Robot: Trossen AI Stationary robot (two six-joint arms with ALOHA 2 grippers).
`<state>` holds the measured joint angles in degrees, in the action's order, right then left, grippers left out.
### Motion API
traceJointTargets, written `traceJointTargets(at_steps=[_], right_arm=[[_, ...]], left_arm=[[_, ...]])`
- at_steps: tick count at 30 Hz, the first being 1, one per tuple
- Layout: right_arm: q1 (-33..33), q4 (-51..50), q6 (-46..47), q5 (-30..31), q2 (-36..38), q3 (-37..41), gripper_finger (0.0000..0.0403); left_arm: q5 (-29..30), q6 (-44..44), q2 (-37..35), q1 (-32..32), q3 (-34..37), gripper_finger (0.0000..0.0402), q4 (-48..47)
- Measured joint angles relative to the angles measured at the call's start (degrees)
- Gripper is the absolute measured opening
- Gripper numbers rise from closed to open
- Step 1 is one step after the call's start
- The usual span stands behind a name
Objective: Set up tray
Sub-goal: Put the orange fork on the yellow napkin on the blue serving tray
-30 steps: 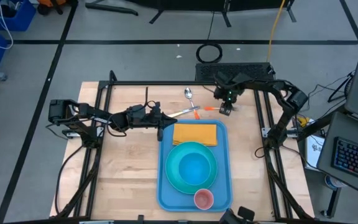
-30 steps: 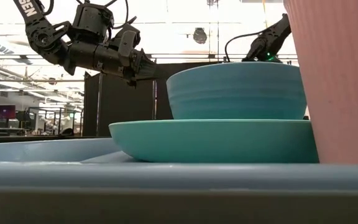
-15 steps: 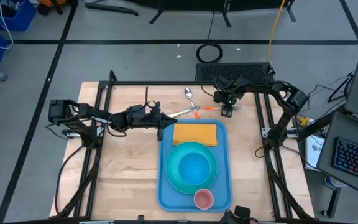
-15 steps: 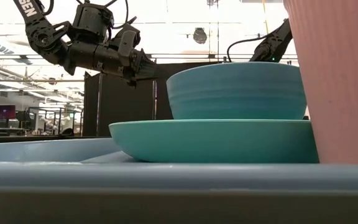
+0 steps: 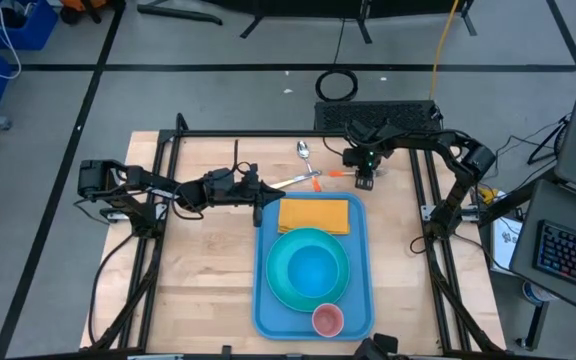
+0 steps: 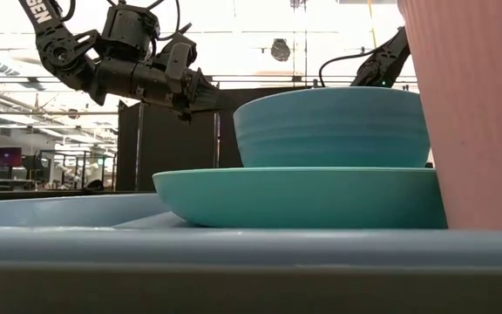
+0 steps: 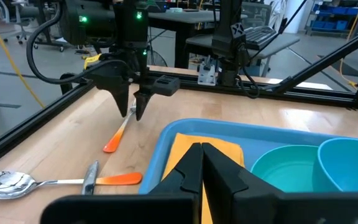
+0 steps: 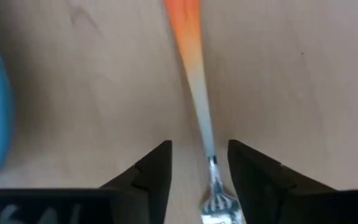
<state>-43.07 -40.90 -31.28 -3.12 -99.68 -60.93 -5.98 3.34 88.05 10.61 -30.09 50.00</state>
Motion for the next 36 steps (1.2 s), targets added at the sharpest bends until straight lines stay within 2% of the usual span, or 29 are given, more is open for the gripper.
traceJointTargets(at_steps=[6, 12, 20, 26, 33, 36], right_arm=[[0.0, -0.9, 0.2, 0.0, 0.0, 0.0, 0.0072], [0.0, -0.9, -0.8, 0.1, 0.0, 0.0, 0.0008], [0.0, 0.0, 0.3, 0.1, 0.0, 0.0, 0.0004], [0.0, 0.0, 0.5, 0.2, 0.2, 0.0, 0.0003], [0.6, 0.2, 1.2, 0.2, 4.8, 0.0, 0.0001], [1.2, -0.7, 2.5, 0.3, 7.7, 0.0, 0.0001]], left_arm=[[0.0, 0.1, 0.0, 0.0, 0.0, 0.0022, 0.0], [0.0, 0.1, 0.0, 0.0, 0.0, 0.0004, 0.0], [0.0, 0.2, 0.0, 0.0, 0.0, 0.0022, 0.0], [0.0, 0.0, 0.0, 0.0, 0.0, 0.0004, -0.1], [0.0, 0.0, 0.0, 0.0, 0.0, 0.0022, -0.1], [0.0, -0.1, 0.0, 0.0, 0.0, 0.0017, -0.1]])
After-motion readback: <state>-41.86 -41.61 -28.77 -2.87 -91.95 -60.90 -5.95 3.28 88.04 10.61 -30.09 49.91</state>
